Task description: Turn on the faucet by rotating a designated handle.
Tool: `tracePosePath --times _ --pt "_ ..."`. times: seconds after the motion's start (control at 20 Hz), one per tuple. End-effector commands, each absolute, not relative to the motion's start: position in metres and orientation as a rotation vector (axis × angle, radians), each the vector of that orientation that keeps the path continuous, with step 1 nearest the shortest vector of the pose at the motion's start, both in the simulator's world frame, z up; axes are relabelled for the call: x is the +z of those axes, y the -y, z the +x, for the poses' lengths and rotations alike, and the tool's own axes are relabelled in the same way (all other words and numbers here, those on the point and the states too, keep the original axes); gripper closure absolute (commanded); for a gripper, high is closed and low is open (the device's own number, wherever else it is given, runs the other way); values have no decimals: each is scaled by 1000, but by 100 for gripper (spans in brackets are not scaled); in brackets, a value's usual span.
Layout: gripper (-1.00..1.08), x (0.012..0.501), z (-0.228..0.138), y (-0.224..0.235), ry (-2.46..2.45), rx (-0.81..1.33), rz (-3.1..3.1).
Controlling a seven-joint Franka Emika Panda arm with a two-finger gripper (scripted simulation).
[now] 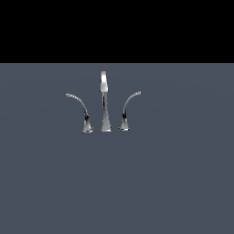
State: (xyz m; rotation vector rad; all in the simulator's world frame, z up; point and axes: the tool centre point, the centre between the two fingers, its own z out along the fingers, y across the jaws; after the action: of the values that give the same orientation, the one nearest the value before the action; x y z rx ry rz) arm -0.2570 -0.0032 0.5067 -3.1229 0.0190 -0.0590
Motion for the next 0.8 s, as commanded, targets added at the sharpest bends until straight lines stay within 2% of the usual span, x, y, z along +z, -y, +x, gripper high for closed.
tracePosePath --times 0.0,0.75 --pt "108 507 -257 3 -19 -59 -3123" --pt "108 510 -248 -4 48 -85 -3154"
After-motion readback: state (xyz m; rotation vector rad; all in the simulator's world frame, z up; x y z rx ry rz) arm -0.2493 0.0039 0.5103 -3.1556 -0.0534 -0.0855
